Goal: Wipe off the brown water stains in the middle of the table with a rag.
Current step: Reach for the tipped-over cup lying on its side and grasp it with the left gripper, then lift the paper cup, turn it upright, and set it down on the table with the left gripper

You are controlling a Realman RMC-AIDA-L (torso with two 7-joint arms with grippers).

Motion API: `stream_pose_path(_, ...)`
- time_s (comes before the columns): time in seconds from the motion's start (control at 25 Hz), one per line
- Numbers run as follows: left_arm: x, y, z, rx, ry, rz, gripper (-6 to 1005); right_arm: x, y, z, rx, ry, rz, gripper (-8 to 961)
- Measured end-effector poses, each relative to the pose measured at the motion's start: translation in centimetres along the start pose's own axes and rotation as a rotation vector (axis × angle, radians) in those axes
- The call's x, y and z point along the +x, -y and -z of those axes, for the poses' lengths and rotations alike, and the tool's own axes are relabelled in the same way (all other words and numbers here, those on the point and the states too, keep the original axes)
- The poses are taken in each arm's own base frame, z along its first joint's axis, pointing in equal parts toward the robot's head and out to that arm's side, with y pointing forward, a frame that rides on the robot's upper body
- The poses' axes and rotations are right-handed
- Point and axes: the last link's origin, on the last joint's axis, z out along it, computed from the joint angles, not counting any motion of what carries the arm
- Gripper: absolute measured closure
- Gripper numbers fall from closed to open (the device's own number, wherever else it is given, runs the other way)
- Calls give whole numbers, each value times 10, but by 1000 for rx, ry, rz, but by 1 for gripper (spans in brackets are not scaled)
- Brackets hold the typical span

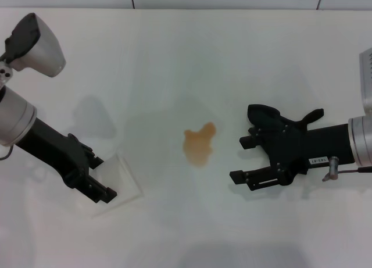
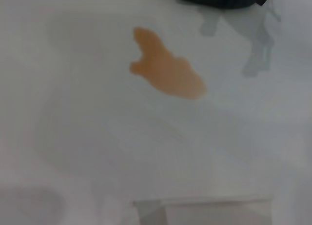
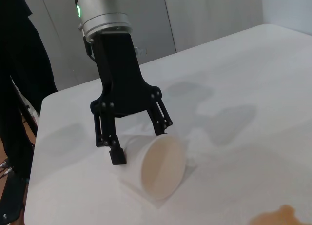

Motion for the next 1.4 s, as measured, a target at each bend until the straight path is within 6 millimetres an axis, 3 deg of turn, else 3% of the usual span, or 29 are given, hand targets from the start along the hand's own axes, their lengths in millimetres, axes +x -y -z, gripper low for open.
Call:
stream_pose_path(0.52, -1, 3, 1, 19, 2, 8, 275, -1, 0, 0, 1, 1, 2, 142)
stream_pose_path(0.72, 2, 5, 8, 43, -24, 7, 285, -1, 0, 0, 1, 2, 1, 141)
stream_pose_path(1.04, 0, 13, 43, 171, -179, 15, 280, -1, 0, 1, 3, 3, 0, 142)
stream_pose_path(1.4, -15, 14, 56, 262, -489, -5, 272, -5, 3, 1, 13, 10, 2, 141)
